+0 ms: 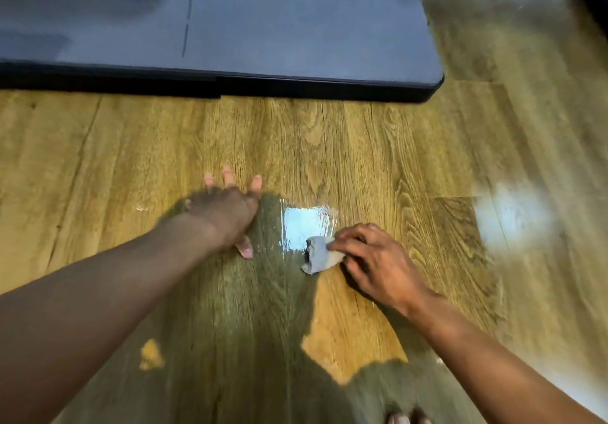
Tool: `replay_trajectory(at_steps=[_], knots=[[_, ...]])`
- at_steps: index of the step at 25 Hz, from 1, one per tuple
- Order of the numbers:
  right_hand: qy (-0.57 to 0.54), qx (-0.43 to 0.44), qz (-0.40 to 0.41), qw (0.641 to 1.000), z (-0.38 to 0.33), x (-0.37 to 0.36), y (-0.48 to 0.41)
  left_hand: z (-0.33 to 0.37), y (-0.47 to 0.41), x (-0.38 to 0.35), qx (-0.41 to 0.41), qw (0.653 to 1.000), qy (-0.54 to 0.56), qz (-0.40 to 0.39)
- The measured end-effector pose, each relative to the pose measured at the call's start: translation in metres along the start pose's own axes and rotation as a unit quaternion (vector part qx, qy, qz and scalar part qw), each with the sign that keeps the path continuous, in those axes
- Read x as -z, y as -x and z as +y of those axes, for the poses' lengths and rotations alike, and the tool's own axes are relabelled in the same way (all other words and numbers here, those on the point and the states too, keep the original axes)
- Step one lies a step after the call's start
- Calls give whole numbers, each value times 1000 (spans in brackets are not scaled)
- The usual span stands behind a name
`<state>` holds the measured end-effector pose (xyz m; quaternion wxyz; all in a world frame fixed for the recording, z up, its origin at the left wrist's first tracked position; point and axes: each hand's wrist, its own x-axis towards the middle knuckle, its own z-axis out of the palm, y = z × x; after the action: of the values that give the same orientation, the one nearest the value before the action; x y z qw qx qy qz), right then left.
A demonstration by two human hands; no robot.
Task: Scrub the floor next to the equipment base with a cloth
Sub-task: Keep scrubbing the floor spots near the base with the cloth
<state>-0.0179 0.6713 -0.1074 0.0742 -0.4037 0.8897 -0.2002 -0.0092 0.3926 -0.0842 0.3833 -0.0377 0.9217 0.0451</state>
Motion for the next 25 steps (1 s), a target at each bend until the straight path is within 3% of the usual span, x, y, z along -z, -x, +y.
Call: replay_trajectory(at_steps=[2, 8, 10, 14, 18, 20, 22, 25], knots=[[5, 3, 16, 1000, 24, 7, -45, 0, -3, 0, 2, 1000, 7, -5], [36, -123, 92, 987, 83, 27, -186, -1, 0, 3, 5, 1000, 23, -18], [39, -110, 105, 988, 76, 19, -175, 1, 0, 3, 11, 999, 30, -26], [80, -2, 52, 995, 69, 15, -138, 3, -4, 3, 12, 999, 36, -26], [75, -135, 85, 984, 97, 40, -202, 3, -4, 3, 12, 999, 38, -29], [55, -158, 97, 981, 94, 39, -205, 2, -2, 5, 18, 999, 41, -25], [37, -118, 85, 989, 81, 26, -174, 5, 0, 6, 19, 999, 39, -21], [54, -31, 5, 998, 71, 24, -127, 6, 1, 5, 21, 999, 39, -17]])
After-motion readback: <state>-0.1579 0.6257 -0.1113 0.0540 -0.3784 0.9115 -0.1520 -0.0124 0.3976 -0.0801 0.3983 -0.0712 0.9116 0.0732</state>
